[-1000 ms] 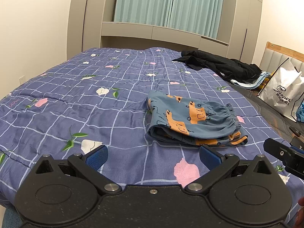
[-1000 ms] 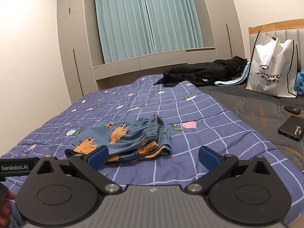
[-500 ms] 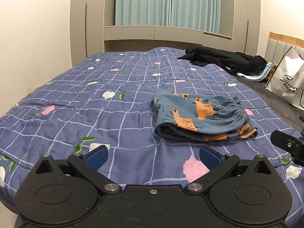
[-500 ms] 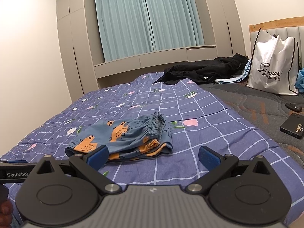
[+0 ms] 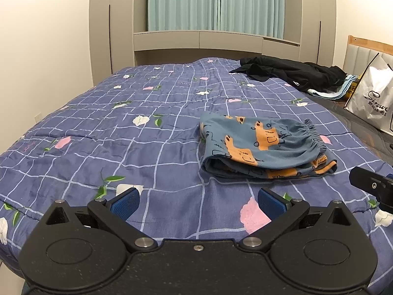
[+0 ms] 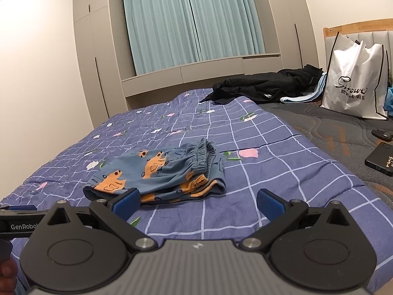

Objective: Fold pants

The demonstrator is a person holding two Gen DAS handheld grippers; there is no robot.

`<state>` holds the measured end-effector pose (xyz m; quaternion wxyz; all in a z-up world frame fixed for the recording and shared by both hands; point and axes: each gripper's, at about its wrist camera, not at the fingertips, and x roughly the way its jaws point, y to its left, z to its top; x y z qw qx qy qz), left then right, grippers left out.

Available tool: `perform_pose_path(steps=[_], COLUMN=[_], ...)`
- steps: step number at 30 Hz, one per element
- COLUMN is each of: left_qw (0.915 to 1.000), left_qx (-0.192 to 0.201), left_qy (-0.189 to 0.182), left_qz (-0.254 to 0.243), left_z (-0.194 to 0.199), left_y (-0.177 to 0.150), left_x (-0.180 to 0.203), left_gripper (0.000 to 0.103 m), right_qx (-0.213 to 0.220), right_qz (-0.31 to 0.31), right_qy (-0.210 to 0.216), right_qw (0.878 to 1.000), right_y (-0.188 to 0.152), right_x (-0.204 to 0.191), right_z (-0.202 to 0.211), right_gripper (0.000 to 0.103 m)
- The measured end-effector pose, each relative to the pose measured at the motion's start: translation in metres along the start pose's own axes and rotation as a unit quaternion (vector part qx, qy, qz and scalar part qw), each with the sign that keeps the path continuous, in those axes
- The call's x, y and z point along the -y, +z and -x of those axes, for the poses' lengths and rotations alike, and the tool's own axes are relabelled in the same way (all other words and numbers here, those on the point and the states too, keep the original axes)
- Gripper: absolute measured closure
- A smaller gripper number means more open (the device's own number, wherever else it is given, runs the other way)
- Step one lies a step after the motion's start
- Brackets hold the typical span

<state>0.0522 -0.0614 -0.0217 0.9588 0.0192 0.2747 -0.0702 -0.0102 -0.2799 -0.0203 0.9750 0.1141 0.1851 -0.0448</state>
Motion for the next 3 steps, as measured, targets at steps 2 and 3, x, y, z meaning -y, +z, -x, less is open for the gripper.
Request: perform_pose_path(steps=[2,3], left_qw=[1.0,1.0], left_qx=[-0.001,-0.002], left_qy=[0.0,0.0], left_qz=[0.0,0.0], left_z=[-0.0008,-0.0015], left_y=[0.0002,0.0006], left_x=[-0.0002,-0.0005], left_gripper=[0.001,0.001], right_qx=[-0.002,-0.003], right_qz=[0.0,0.0], right_qy=[0.0,0.0], right_qw=[1.0,1.0], right_y=[-0.0002,-0.0001], right_x=[-0.0002,-0.0004], right_z=[-0.0009,-0.0016], right_gripper=[0.0,0.0])
